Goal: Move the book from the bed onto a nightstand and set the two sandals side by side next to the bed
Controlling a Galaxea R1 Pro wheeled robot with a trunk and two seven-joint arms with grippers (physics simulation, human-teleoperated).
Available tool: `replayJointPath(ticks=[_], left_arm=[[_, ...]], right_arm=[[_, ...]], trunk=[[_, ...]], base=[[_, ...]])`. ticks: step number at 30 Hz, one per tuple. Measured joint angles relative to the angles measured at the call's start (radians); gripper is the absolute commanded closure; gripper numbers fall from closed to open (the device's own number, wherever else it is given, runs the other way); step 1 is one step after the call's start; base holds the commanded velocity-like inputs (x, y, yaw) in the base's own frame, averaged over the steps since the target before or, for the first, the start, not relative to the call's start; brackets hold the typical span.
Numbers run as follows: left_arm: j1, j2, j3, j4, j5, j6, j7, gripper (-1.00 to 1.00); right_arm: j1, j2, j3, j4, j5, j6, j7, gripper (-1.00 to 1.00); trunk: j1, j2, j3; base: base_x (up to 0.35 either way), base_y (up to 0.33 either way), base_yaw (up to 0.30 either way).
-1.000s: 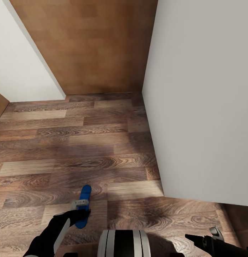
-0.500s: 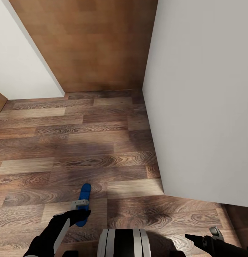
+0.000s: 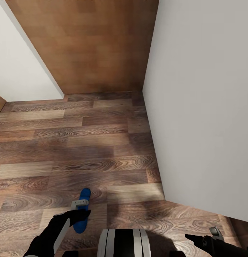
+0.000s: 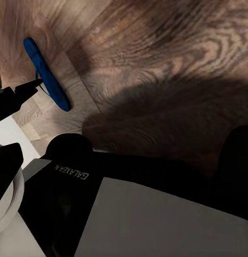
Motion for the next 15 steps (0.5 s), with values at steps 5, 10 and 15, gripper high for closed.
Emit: replayJointPath(ticks=[5, 10, 15], left_arm=[[0.000, 0.000, 0.000, 0.000, 0.000, 0.001, 0.000, -1.00], [0.000, 0.001, 0.000, 0.000, 0.000, 0.000, 0.000, -1.00], [0.000, 0.000, 0.000, 0.000, 0.000, 0.000, 0.000, -1.00]], right_arm=[[0.000, 0.000, 0.000, 0.000, 0.000, 0.000, 0.000, -1.00], [0.000, 0.000, 0.000, 0.000, 0.000, 0.000, 0.000, -1.00], [0.000, 0.000, 0.000, 0.000, 0.000, 0.000, 0.000, -1.00]], trunk=[[0.000, 0.000, 0.000], [0.000, 0.000, 0.000], [0.000, 0.000, 0.000]], base=[[0.097, 0.000, 0.000], [0.136, 0.000, 0.000], [0.024, 0.000, 0.000]])
